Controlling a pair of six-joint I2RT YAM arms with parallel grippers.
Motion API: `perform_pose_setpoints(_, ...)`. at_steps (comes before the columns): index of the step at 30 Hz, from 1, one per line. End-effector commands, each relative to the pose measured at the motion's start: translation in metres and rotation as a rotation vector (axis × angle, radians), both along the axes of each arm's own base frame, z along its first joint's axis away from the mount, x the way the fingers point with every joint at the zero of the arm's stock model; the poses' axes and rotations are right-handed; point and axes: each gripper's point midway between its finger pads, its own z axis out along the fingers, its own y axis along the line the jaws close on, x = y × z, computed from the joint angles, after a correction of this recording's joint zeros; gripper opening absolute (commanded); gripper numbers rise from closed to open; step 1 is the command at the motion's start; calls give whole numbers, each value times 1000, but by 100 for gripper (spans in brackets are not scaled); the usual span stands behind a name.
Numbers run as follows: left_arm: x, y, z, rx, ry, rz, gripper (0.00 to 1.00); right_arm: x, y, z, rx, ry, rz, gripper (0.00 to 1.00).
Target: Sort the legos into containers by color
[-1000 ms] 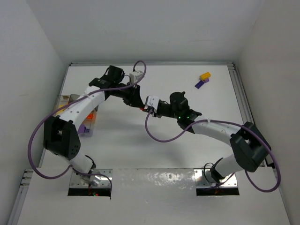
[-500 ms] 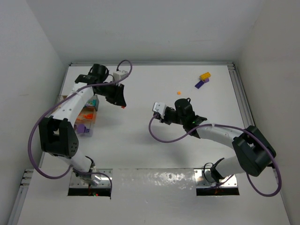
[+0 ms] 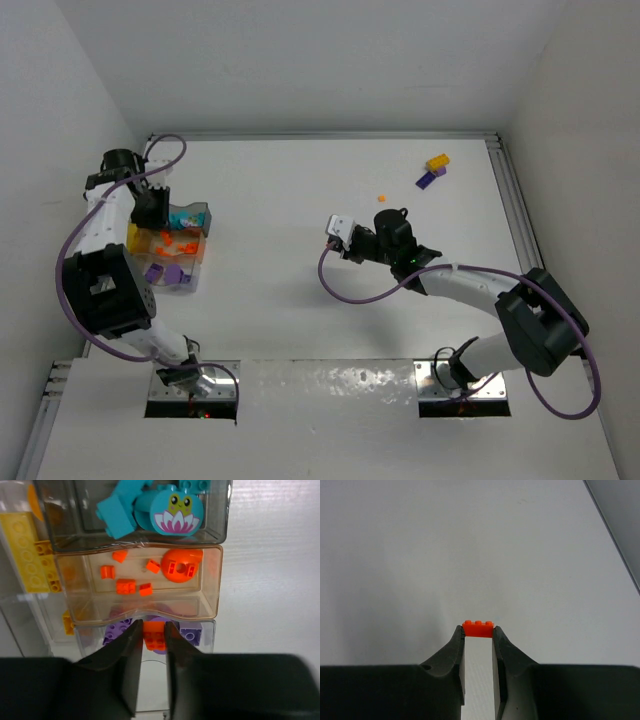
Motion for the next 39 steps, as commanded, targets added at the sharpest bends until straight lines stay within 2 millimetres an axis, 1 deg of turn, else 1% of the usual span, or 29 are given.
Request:
perform_pose_setpoints(1, 4, 10, -17, 73, 33, -12, 25, 5, 13, 29, 73, -49, 27, 0)
perform_pose_setpoints(3, 4, 12, -21, 80, 41, -13, 38, 5, 14, 33, 79, -51, 33, 0)
perform_pose_setpoints(4, 5, 12, -23, 78, 43, -17, 43, 5, 15, 36, 84, -54, 35, 0)
perform_pose_setpoints(5, 5, 12, -22, 79, 42, -18, 50, 5, 16, 37, 85, -54, 36, 0)
perform_pose_setpoints(6, 7, 11, -20, 76, 32, -21, 56, 5, 16, 38, 91, -52, 34, 0)
perform_pose_setpoints(8, 9, 10, -19, 67, 19, -26, 62, 6, 17, 43, 109, -60, 33, 0)
perform_pose_setpoints(10, 15, 4, -12, 36, -12, -33, 65, 6, 19, 48, 124, -63, 40, 0)
perform_pose_setpoints(12, 26, -16, 5, -56, -70, -85, 63, 5, 21, 52, 135, -66, 49, 0)
perform_pose_setpoints(13, 29, -29, 17, -104, -106, -122, 62, 3, 23, 57, 152, -79, 64, 0)
perform_pose_setpoints(14, 38, -52, 35, -143, -156, -193, 62, 2, 24, 60, 161, -86, 76, 0)
perform_pose_setpoints(15, 38, -84, 53, -239, -203, -280, 63, 0, 27, 68, 183, -105, 91, 0)
perform_pose_setpoints(16, 38, -122, 66, -289, -229, -385, 65, -4, 31, 71, 201, -106, 121, 0)
perform_pose_setpoints(17, 34, -157, 80, -386, -259, -477, 65, -5, 33, 76, 217, -112, 134, 0)
perform_pose_setpoints(18, 28, -180, 91, -444, -279, -536, 66, -6, 38, 86, 251, -130, 149, 0)
perform_pose_setpoints(19, 16, -214, 95, -517, -272, -622, 67, -9, 42, 91, 268, -137, 170, 0)
perform_pose_setpoints(20, 9, -240, 106, -608, -300, -701, 68, -9, 45, 98, 287, -149, 180, 0)
perform_pose_setpoints(21, -4, -261, 108, -663, -280, -746, 71, -12, 50, 106, 313, -164, 197, 0)
perform_pose_setpoints(22, -8, -273, 114, -692, -294, -783, 72, -12, 54, 111, 323, -174, 212, 0)
perform_pose_setpoints(23, -11, -280, 113, -696, -286, -798, 73, -14, 59, 115, 330, -182, 227, 0)
perform_pose_setpoints(24, -19, -292, 110, -702, -265, -827, 74, -14, 62, 117, 332, -187, 230, 0)
perform_pose_setpoints(26, -21, -301, 105, -699, -239, -819, 74, -13, 67, 120, 335, -194, 236, 0)
perform_pose_setpoints(27, -25, -309, 101, -702, -221, -825, 74, -13, 69, 122, 341, -202, 240, 0)
perform_pose_setpoints(29, -23, -316, 99, -702, -221, -815, 74, -13, 72, 124, 351, -206, 243, 0)
perform_pose_setpoints(32, -23, -325, 103, -717, -226, -818, 74, -13, 74, 124, 349, -205, 244, 0)
perform_pose_setpoints(35, -28, -334, 108, -729, -232, -852, 71, -12, 73, 123, 338, -204, 239, 0)
perform_pose_setpoints(39, -33, -342, 107, -717, -228, -872, 70, -11, 74, 122, 332, -202, 240, 0)
